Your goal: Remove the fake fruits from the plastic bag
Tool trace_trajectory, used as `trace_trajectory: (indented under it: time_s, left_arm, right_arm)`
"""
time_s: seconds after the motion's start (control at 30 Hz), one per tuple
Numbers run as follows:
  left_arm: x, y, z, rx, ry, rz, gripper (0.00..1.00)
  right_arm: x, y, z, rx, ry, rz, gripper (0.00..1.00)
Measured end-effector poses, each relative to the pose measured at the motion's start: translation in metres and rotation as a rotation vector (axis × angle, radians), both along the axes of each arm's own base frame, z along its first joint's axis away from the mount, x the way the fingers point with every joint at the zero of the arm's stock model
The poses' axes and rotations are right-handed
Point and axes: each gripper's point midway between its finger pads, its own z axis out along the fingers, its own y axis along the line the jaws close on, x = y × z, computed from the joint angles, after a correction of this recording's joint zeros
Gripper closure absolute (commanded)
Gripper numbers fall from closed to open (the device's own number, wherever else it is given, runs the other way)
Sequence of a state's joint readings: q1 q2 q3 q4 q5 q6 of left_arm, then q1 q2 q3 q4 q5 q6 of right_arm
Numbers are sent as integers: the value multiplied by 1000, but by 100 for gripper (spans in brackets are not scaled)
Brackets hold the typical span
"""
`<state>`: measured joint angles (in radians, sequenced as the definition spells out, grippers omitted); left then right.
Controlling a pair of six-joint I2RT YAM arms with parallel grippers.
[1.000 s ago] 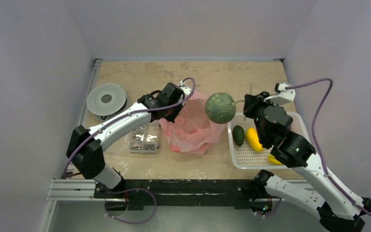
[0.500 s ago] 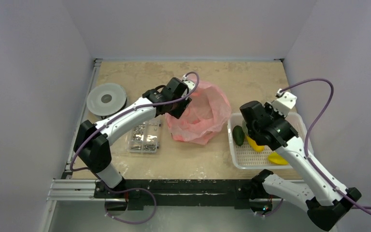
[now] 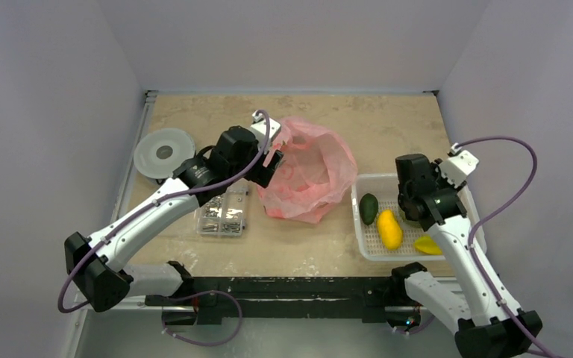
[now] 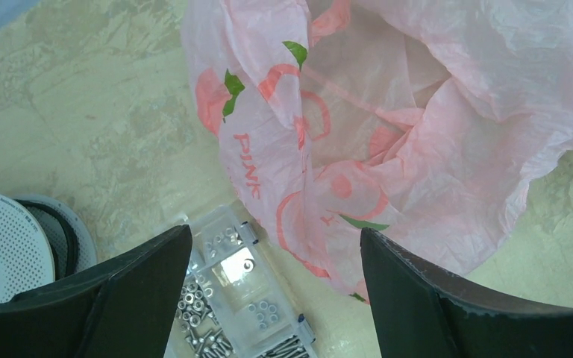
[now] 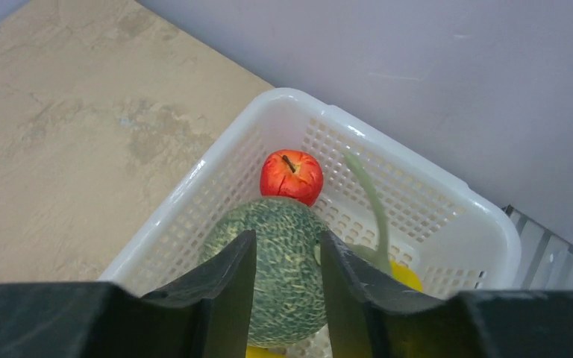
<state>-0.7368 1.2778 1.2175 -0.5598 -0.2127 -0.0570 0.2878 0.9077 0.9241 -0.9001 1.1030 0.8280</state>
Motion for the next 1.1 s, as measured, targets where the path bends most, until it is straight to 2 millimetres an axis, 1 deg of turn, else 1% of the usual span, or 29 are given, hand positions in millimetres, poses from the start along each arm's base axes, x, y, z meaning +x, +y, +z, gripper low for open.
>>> trace_trajectory:
  time_s: [0.03,0.17,0.3,0.4,0.43,0.5,0.57,0.63,0.7,0.77,0.83,0.93,1.0,1.1]
  left_arm:
    - [-2,0,2,-6,-9,-2,16]
    - [-3,-1,4,-6,-26,-7,16]
    - [-6,-2,-1,7,-28,-20,16]
    - [-12,-2,0,12,-39,-34,14]
    - [-15,-3,3,10,-46,-41,14]
    - [-23,-3,14,-8,-68,-57,14]
    - [-36,2,31,-44,-94,-72,14]
    - [-51,10,52,-94,-116,-82,14]
    - [-66,21,83,-169,-147,-84,13]
    - [-84,34,121,-271,-198,-88,12]
    - [-102,50,153,-364,-248,-86,11]
    - [-130,77,189,-489,-309,-72,11]
    - [-145,94,202,-550,-334,-59,11]
    - [-155,107,205,-585,-329,-35,11]
  right_arm:
    - [-2,-2,1,7,-10,-5,40]
    - [-12,-6,11,39,-65,1,33]
    - [-16,-3,25,65,-97,52,21]
    - [-8,13,45,116,-150,177,10]
    - [-6,18,53,128,-172,220,6]
    - [-5,31,75,152,-243,336,1]
    - [-7,42,99,160,-320,436,1]
    - [-14,47,123,156,-395,497,1]
    - [-21,50,147,148,-462,544,1]
    - [-24,52,166,135,-504,574,1]
    - [-26,53,175,121,-518,585,1]
    - [-26,52,188,105,-526,592,1]
    - [-25,52,194,99,-531,594,1]
    - [-25,54,195,94,-529,607,1]
